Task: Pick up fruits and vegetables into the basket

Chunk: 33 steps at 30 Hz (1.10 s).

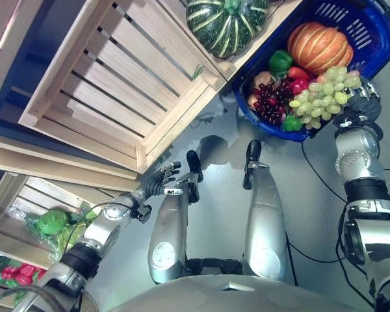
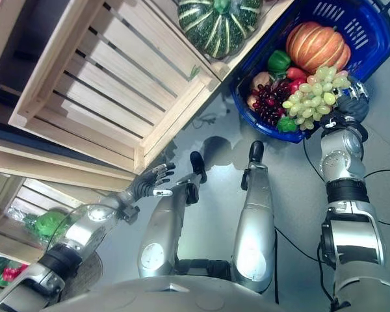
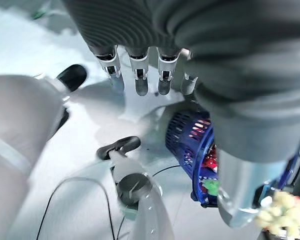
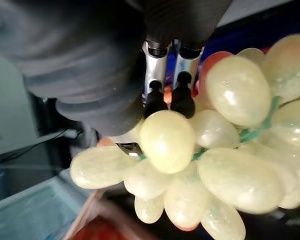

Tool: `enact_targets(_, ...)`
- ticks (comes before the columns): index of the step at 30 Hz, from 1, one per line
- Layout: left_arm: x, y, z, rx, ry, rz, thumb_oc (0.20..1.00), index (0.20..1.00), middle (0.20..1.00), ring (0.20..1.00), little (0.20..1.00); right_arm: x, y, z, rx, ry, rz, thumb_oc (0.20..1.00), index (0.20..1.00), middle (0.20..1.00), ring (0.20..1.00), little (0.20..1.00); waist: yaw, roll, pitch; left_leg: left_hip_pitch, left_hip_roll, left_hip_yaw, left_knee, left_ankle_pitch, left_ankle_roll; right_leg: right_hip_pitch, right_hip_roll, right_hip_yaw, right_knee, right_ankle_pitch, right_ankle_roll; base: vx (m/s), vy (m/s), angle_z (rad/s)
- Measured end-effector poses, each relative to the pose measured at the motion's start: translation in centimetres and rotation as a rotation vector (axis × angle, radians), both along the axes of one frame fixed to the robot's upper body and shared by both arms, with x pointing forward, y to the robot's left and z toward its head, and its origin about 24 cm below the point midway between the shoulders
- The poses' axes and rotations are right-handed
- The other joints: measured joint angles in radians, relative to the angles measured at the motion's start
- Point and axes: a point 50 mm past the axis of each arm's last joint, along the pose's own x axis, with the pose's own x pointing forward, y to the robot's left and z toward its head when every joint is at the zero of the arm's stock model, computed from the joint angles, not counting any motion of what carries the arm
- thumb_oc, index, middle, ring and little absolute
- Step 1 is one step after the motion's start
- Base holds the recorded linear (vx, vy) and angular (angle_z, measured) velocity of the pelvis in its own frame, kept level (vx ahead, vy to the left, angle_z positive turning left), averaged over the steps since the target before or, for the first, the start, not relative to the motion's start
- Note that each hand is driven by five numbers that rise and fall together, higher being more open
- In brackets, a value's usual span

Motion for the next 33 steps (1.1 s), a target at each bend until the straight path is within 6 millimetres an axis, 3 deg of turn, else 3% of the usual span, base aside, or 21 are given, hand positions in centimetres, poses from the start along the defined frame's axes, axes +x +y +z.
enact_targets(9, -0.8, -0.8, -0.7, -0.036, 0.003, -0.019, 1.0, 1.0, 1.0, 1.0, 1.0, 1.5, -1.7, 3.6, 0.049, -0.026, -0.007, 0.2, 0.2, 0.2, 0.2, 0.2, 0.056, 0.007, -0.005, -0.179, 0.001, -0.007, 0.08, 0.0, -0.012, -0.191, -0.014, 0.002, 0.102, -0.016, -0.036, -0.02, -0.093, 0.05)
enact_targets(25, -0.5, -0.6, -0.1, -0.055, -0.08, 0.03, 1.0, 1.0, 1.0, 1.0, 1.0, 2.3, -2.2, 3.7, 0.211, -0.013, 0.07, 0.2, 0.2, 0.2, 0.2, 0.2, 0.091, 0.008, -0.005, -0.308, 0.002, -0.012, 0.125, -0.001, -0.009, -0.318, -0.024, 0.016, 0.137, -0.015, -0.041, -0.02, -0.048, 0.01)
enact_targets(26, -0.5, -0.7, -0.1, -0.056, -0.082, 0.029, 1.0, 1.0, 1.0, 1.0, 1.0, 2.3, -2.4, 3.8, 0.21, -0.012, 0.067, 0.476, 0.476, 0.476, 0.476, 0.476, 0.093, 0.008, -0.005, -0.309, 0.002, -0.012, 0.124, -0.001, -0.009, -0.319, -0.026, 0.016, 0.137, -0.015, -0.041, -0.04, 0.001, 0.02)
enact_targets(27, -0.5, -0.7, -0.1, -0.056, -0.082, 0.029, 1.0, 1.0, 1.0, 1.0, 1.0, 2.2, -2.5, 3.9, 0.214, -0.008, 0.06, 1.0, 1.0, 1.0, 1.0, 1.0, 0.094, 0.008, -0.005, -0.309, 0.001, -0.012, 0.124, -0.002, -0.008, -0.319, -0.027, 0.016, 0.137, -0.015, -0.041, 0.0, 0.0, 0.0)
enact_targets(33, -0.6, -1.0, -0.1, -0.059, -0.09, 0.03, 1.0, 1.0, 1.0, 1.0, 1.0, 1.8, -3.4, 3.8, 0.243, 0.06, -0.058, 1.0, 1.0, 1.0, 1.0, 1.0, 0.101, 0.008, -0.005, -0.31, 0.0, -0.017, 0.124, -0.002, -0.007, -0.314, -0.03, 0.01, 0.133, -0.015, -0.041, -0.01, 0.021, 0.01)
